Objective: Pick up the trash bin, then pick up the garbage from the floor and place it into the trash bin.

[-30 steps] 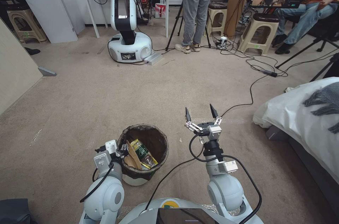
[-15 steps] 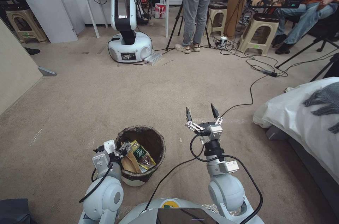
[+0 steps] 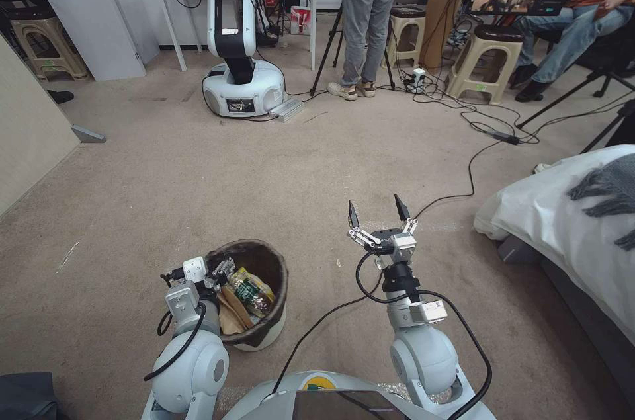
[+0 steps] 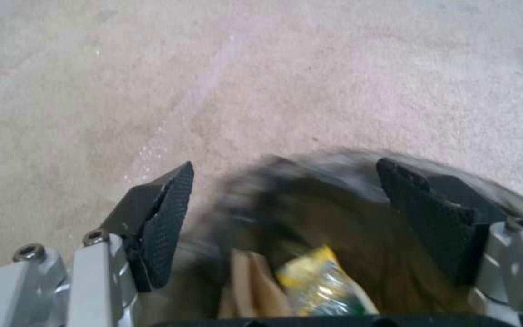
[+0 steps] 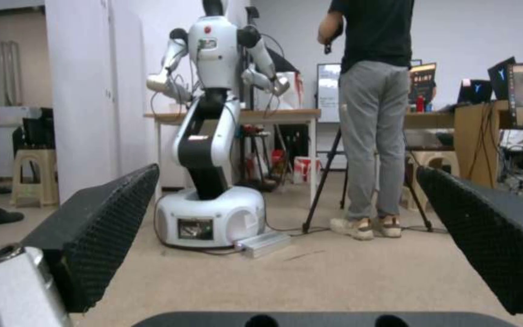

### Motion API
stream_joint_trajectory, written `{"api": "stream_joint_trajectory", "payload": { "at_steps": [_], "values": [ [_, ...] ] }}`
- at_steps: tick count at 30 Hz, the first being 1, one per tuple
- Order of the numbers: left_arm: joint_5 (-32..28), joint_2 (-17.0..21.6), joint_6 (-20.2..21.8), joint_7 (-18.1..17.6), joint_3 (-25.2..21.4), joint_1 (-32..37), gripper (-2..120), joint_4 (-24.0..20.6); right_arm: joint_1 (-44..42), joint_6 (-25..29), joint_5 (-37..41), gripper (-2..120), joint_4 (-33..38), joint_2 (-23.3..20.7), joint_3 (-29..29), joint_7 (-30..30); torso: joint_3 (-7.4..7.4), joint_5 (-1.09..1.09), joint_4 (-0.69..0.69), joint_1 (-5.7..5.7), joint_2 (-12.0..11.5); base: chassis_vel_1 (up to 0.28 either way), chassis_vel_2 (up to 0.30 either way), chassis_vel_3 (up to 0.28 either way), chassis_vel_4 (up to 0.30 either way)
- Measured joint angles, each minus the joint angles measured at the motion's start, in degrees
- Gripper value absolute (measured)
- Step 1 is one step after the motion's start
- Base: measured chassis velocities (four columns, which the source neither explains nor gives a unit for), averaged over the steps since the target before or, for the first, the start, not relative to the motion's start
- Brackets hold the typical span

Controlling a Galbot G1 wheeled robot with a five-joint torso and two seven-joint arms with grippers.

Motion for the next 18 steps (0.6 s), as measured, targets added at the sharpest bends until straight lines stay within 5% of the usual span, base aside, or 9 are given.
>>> {"api": "stream_joint_trajectory", "payload": {
  "at_steps": [9, 11, 16, 18],
  "values": [
    [3.0, 0.1, -2.3, 1.4, -0.2, -0.2, 79, -0.1, 0.2, 0.0, 0.0, 100, -0.1, 0.0, -0.1, -0.1, 0.0, 0.0, 0.0, 0.0, 0.0, 0.0, 0.0, 0.0, 0.0],
    [8.6, 0.0, -8.6, 5.4, 0.2, 0.5, 83, -0.8, 0.2, 0.0, 0.1, 100, -0.1, 0.0, 0.1, -0.1, 0.0, 0.0, 0.0, 0.0, 0.0, 0.0, 0.0, 0.0, 0.0],
    [14.9, 0.0, -14.0, 10.0, 0.5, 1.3, 84, -1.6, 0.2, 0.2, 0.2, 100, 0.0, 0.5, 0.2, -0.1, 0.0, 0.0, 0.0, 0.0, 0.0, 0.0, 0.0, 0.0, 0.0],
    [19.9, 0.0, -20.9, 14.9, 0.2, 2.0, 84, -0.2, -0.1, 0.2, 0.2, 100, 0.4, 1.0, 0.2, 0.4, 0.0, -0.01, 0.0, 0.0, 0.0, 0.0, 0.0, 0.0, 0.0]
  ]
}}
